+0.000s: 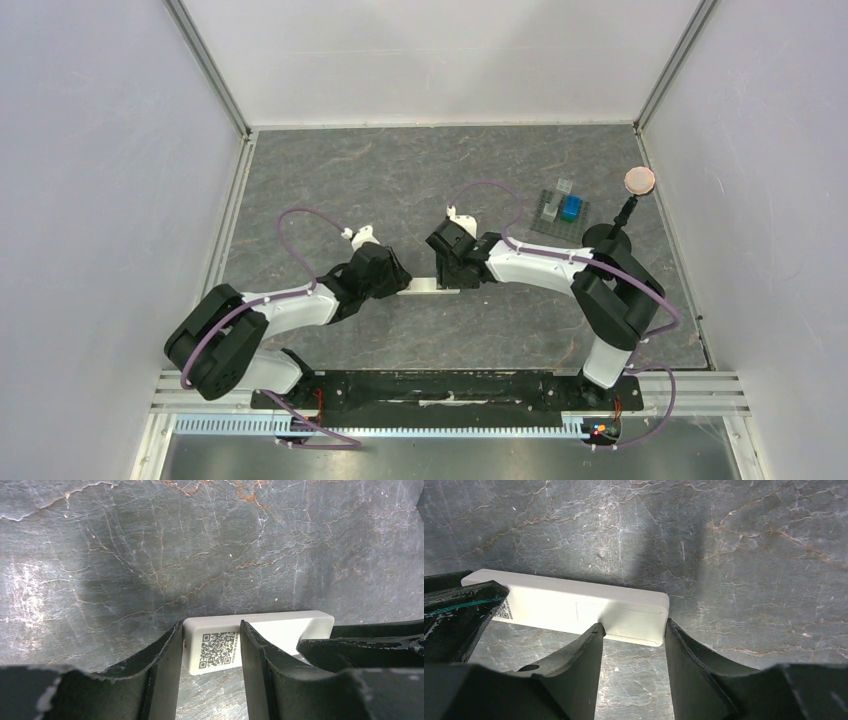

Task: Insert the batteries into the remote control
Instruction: Load the battery cover into the remote control.

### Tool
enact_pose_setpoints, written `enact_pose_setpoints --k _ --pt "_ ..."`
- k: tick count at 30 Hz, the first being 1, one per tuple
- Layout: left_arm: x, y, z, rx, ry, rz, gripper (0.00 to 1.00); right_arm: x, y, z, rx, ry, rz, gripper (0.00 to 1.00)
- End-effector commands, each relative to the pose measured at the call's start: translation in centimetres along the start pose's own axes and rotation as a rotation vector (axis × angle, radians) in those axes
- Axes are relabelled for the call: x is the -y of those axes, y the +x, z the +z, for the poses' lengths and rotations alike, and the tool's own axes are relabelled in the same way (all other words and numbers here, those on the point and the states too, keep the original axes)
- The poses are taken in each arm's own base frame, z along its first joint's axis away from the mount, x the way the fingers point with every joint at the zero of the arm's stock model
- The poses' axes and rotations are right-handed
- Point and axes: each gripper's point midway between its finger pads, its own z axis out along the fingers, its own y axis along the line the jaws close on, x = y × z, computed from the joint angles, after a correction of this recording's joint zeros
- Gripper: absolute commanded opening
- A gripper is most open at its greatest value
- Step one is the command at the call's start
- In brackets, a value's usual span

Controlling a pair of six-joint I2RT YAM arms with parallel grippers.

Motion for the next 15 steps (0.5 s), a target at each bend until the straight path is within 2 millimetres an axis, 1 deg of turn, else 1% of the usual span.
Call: enact_pose_setpoints --k 1,4,7,10,13,14,15 --pt "1.8 5.4 -0.9 -0.225 0.143 0.010 0.49 0.4 6.3 5.2 -0.105 0.068 -0.017 0.48" --pt "2.3 5.7 -1.0 -0.241 0.177 0.009 0.49 -0.8 6.7 5.6 -0.114 0.018 0.032 0.48" --pt "2.9 6.1 -1.1 -0.259 0.222 0.020 0.49 -1.7 6.2 5.8 -0.093 0.005 0.043 0.52" --pt "3.4 6.3 -1.2 -0.271 0.253 0.041 0.49 -3.0 5.7 5.9 -0.097 -0.031 0.041 0.53" --pt "3.4 5.6 -1.3 -0.244 0.245 0.050 0.50 -3.0 4.6 5.5 -0.057 -0.019 0.024 0.56" --pt "3.2 5.3 -1.3 -0.230 0.227 0.056 0.50 -2.8 4.0 5.1 -0.038 -0.015 0.020 0.58" --pt "3.3 4.5 -1.4 -0.202 0.211 0.062 0.51 -2.6 3.2 4.6 -0.013 -0.010 0.013 0.60"
